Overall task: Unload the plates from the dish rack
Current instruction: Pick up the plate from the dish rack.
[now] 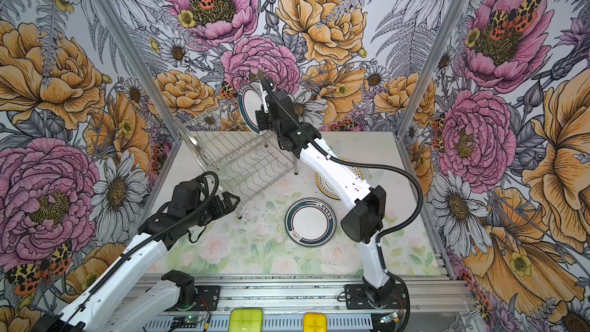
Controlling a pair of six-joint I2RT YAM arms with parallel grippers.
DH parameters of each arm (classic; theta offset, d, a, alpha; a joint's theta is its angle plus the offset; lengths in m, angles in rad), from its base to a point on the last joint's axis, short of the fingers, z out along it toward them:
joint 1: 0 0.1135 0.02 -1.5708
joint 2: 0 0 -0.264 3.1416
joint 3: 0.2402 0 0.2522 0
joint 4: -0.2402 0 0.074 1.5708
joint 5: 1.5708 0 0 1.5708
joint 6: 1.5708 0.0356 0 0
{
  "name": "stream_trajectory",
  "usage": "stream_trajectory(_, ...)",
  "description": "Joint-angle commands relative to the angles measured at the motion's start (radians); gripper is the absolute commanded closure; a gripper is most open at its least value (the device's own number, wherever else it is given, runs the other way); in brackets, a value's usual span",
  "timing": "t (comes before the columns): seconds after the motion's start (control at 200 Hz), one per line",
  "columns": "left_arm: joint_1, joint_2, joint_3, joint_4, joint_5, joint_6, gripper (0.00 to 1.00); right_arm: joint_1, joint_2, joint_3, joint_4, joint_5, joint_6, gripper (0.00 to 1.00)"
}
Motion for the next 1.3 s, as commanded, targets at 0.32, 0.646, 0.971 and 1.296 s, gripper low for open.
stream_trajectory(0.32, 0.012, 0.015, 0.022, 0.018, 0.034, 0.021, 0.01, 0.053, 0.053, 0.098, 0.019, 0.088, -0.123, 1.00)
stream_trajectory(0.646, 0.010, 0.008, 0.015, 0.019, 0.040, 0.017, 0.01, 0.080, 0.095, 0.205, 0.037, 0.176, -0.204, 1.00)
stream_trajectory(0.971, -0.003, 0.006, 0.019, 0.020, 0.058, 0.023, 0.01, 0.082, 0.098, 0.349, 0.049, 0.185, -0.256, 1.00)
stream_trajectory(1.296, -0.127, 0.033, 0.052, 0.020, -0.031, 0.002, 0.01, 0.082, -0.099, 0.235, 0.052, 0.256, -0.309, 1.00)
